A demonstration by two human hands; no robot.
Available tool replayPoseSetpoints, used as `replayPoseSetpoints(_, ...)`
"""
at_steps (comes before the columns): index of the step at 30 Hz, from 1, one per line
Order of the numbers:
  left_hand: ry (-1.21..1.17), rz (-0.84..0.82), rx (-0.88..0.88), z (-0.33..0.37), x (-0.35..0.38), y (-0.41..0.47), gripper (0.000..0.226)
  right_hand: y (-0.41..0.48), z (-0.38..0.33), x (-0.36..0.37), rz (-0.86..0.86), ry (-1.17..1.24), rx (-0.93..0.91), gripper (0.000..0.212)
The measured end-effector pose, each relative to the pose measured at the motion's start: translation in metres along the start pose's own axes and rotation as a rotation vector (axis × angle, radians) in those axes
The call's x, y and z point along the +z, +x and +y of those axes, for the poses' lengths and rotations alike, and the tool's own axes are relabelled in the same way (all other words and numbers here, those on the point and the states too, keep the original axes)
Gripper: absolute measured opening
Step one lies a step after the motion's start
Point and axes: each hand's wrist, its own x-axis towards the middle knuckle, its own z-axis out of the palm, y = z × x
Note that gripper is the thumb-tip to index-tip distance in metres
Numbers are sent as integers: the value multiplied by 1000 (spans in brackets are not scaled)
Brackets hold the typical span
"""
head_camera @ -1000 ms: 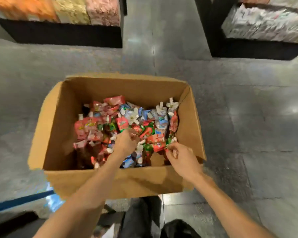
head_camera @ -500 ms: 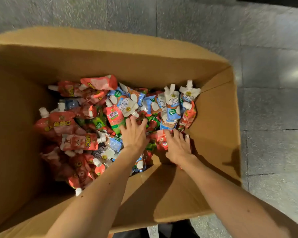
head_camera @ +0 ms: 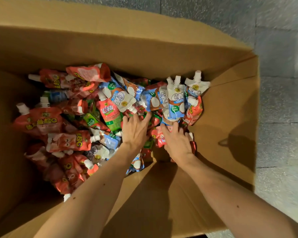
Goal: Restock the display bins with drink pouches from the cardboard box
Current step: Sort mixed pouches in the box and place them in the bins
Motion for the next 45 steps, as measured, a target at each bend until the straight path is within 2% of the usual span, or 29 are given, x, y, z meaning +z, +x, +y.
replayPoseSetpoints(3, -107, -34, 30, -10, -10, 4, 78, 3, 8, -19, -105, 198, -55, 68)
replayPoseSetpoints(6, -283, -129, 93, -23, -24, 3, 67, -5, 10, -39, -131, 359, -62, 57)
replayPoseSetpoints(11, -235, -133, 230, -26, -55, -18, 62, -29, 11, -65, -130, 383, -76, 51)
replayPoseSetpoints(14, -457, -153, 162, -31, -78, -33, 62, -45, 20, -84, -136, 552, -77, 45)
replayPoseSetpoints(16, -622, -229, 98, -39, -100, -47, 62, -56, 26, -103, -131, 634, -132, 43)
replayPoseSetpoints(19, -1086, -313, 66, -54, -135, -78, 56, -73, 32, -125, -184, 799, -134, 58)
replayPoseSetpoints(21, -1453, -324, -32, -65, -154, -100, 65, -86, 33, -138, -219, 1001, -65, 86)
replayPoseSetpoints(23, -1647, -244, -149, -73, -170, -120, 58, -97, 35, -153, -221, 1278, 46, 112)
replayPoseSetpoints(25, -1680, -175, -261, -76, -180, -137, 45, -104, 32, -163, -253, 1568, 169, 112)
replayPoseSetpoints(27, -1639, -167, -359, -73, -186, -154, 35, -107, 29, -166, -282, 1779, 212, 94)
replayPoseSetpoints(30, -1536, -137, -502, -78, -187, -171, 30, -115, 19, -173, -330, 1868, 232, 74)
replayPoseSetpoints(31, -1494, -102, -535, -84, -183, -174, 34, -116, 15, -172, -350, 1877, 225, 66)
replayPoseSetpoints(33, -1403, -39, -571, -104, -169, -178, 57, -121, 5, -168, -394, 1871, 224, 45)
replayPoseSetpoints(34, -1338, -11, -611, -115, -163, -180, 57, -123, -1, -165, -405, 1856, 229, 36)
replayPoseSetpoints(36, -1092, -11, -650, -133, -146, -182, 35, -127, -12, -157, -419, 1808, 221, 32)
replayPoseSetpoints(38, -741, -80, -593, -140, -133, -184, 24, -134, -22, -150, -449, 1773, 196, 27)
replayPoseSetpoints(40, -413, -130, -478, -141, -121, -186, 20, -136, -30, -142, -467, 1754, 190, 34)
replayPoseSetpoints(42, -103, -172, -303, -140, -110, -187, 29, -135, -37, -135, -474, 1725, 189, 41)
replayPoseSetpoints(45, 199, -369, -20, -136, -87, -186, 35, -135, -43, -132, -472, 1696, 190, 37)
